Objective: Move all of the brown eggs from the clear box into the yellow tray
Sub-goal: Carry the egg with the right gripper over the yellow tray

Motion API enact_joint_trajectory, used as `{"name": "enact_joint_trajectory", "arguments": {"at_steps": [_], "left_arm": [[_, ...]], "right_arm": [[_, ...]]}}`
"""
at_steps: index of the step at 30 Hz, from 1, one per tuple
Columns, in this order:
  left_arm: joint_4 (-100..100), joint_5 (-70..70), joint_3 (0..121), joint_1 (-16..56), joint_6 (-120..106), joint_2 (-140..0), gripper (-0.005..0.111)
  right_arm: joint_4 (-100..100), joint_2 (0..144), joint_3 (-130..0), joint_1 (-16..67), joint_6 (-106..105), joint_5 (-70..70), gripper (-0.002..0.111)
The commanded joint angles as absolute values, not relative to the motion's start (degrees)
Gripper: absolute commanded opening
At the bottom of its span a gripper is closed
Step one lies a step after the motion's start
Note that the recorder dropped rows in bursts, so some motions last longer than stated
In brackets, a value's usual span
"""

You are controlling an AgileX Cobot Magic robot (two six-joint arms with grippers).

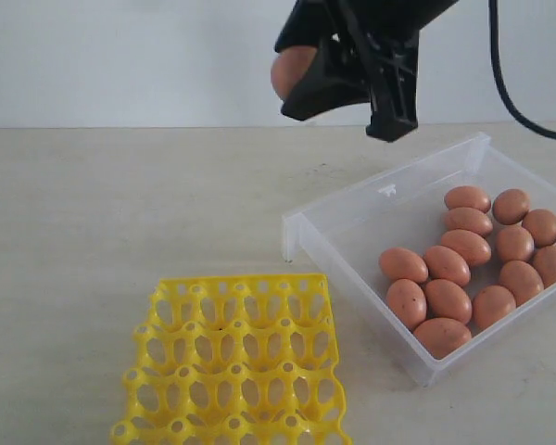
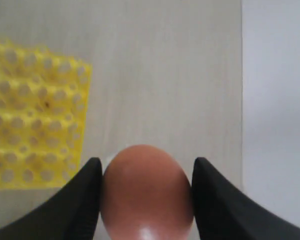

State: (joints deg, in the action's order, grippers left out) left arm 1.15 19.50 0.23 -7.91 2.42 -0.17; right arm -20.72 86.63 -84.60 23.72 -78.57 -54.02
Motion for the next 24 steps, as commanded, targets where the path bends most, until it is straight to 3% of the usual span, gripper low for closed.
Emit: {"name": "enact_joint_trajectory", "arguments": {"at_steps": [1, 5, 8, 17, 24], "left_arm": [[1.15, 19.31, 0.0, -7.39, 2.18, 0.0, 0.004], [1.15, 19.31, 0.0, -7.39, 2.18, 0.0, 0.004], [1.15, 19.31, 0.0, -7.39, 2.18, 0.0, 0.004], [1.15, 19.31, 0.0, -7.39, 2.18, 0.0, 0.004], [1.15, 19.31, 0.0, -7.39, 2.18, 0.0, 0.004]], "right_arm": [[12.5, 85.93, -84.63, 30.3, -46.74, -45.81, 0.0], [45.41, 85.93, -84.63, 32.74, -0.58, -39.38, 0.0], [55.73, 85.93, -84.63, 33.95, 19.77, -37.32, 0.0], [28.03, 85.93, -84.63, 33.93, 22.66, -2.34, 0.0], [26.51, 85.93, -84.63, 33.93, 33.78, 15.69, 0.0]]}}
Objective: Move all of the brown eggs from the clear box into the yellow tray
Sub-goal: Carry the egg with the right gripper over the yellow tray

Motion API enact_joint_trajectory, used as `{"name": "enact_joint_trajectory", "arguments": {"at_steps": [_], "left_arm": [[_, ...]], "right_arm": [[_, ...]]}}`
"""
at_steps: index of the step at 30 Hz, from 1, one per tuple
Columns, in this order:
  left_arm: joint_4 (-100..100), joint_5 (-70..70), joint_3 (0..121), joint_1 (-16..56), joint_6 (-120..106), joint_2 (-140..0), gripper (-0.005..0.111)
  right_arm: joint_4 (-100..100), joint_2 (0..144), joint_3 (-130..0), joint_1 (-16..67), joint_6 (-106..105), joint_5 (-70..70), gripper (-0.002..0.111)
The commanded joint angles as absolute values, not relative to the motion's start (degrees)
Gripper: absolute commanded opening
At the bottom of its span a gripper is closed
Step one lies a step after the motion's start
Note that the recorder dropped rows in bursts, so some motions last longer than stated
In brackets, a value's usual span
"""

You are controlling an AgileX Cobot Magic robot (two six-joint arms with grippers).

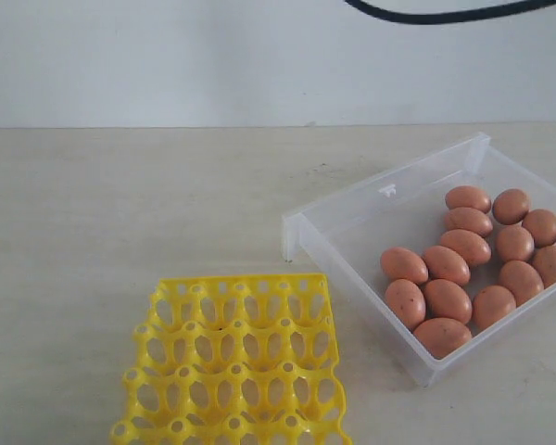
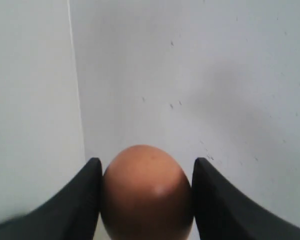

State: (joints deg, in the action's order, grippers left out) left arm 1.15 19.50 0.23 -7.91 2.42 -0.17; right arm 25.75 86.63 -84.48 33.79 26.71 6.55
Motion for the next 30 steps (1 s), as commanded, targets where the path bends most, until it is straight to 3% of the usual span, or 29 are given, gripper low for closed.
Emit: {"name": "enact_joint_trajectory", "arguments": {"at_steps": [1, 13, 21, 30], "left_arm": [[1.15, 19.31, 0.0, -7.39, 2.18, 0.0, 0.004], [1.15, 19.31, 0.0, -7.39, 2.18, 0.0, 0.004], [1.15, 19.31, 0.0, -7.39, 2.18, 0.0, 0.004], [1.15, 19.31, 0.0, -7.39, 2.18, 0.0, 0.004]], "right_arm": [[28.05, 85.93, -84.63, 33.93, 36.47, 17.96, 0.0], [50.81, 88.79, -84.63, 28.88, 75.79, 65.21, 0.0], [52.48, 101.85, -84.63, 27.12, 85.47, 69.96, 0.0], [69.24, 112.11, -84.63, 27.99, 85.24, 69.96, 0.0]]}}
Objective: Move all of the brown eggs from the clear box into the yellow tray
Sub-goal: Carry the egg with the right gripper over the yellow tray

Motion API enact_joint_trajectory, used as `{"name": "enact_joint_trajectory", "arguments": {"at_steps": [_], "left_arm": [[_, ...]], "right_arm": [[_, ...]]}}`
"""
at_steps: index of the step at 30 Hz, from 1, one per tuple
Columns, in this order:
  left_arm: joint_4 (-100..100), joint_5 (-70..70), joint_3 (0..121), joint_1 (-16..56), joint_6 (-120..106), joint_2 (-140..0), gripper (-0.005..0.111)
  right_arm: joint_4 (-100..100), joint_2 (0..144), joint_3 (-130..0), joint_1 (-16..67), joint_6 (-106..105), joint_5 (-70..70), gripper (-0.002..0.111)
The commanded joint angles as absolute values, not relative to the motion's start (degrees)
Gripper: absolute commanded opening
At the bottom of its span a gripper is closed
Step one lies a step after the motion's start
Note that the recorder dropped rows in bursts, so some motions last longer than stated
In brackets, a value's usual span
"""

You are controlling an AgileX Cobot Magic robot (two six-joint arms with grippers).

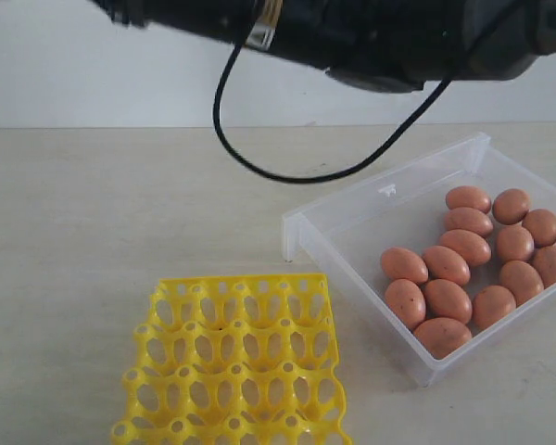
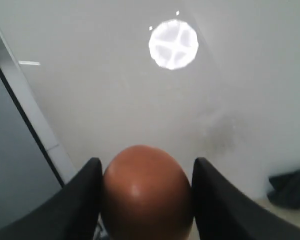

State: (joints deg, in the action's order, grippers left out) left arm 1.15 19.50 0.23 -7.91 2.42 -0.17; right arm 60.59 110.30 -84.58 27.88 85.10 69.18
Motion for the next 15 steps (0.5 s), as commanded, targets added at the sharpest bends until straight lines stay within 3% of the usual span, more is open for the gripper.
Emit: {"name": "enact_joint_trajectory", "arguments": {"at_steps": [1, 5, 15], "left_arm": [[1.15, 19.31, 0.0, -7.39, 2.18, 0.0, 0.004], [1.15, 19.31, 0.0, -7.39, 2.18, 0.0, 0.004], [1.15, 19.31, 0.0, -7.39, 2.18, 0.0, 0.004]], "right_arm": [[73.04, 112.11, -84.45, 28.02, 85.24, 68.84, 0.0], [77.7, 109.77, -78.75, 28.69, 82.84, 60.54, 0.0], [66.31, 106.1, -59.1, 29.79, 61.73, 44.54, 0.0]]}}
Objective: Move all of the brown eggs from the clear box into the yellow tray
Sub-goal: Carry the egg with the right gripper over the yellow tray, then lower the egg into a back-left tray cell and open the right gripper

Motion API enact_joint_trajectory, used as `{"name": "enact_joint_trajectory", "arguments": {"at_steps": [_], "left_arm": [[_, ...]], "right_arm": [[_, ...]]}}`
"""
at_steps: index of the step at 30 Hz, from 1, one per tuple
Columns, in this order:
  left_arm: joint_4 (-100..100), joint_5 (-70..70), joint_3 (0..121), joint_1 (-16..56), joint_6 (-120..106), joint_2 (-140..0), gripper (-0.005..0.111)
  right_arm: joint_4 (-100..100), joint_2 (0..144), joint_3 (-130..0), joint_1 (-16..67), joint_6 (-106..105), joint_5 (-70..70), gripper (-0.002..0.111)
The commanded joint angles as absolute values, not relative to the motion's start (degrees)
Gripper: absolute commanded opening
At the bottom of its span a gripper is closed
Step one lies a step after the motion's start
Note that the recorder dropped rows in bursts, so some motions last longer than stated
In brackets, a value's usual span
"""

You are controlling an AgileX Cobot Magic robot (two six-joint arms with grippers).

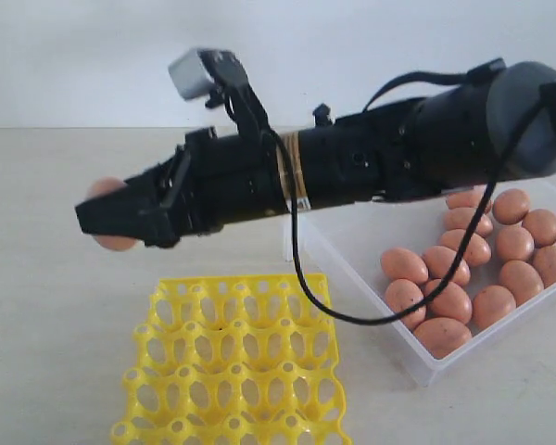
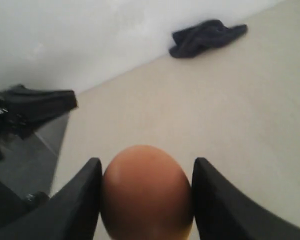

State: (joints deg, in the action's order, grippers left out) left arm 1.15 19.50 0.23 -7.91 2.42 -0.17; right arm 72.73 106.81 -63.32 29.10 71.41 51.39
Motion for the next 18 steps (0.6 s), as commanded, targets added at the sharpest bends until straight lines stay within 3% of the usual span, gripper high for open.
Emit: {"name": "enact_joint_trajectory", "arguments": {"at_steps": [1, 18], "left_arm": [[1.15, 19.31, 0.0, -7.39, 2.18, 0.0, 0.004], [1.15, 19.31, 0.0, -7.39, 2.18, 0.0, 0.004]], "right_arm": [[65.33, 106.55, -58.73, 29.89, 59.73, 44.21, 0.0], [67.14, 113.38, -58.61, 30.01, 57.98, 45.71, 0.0]]}}
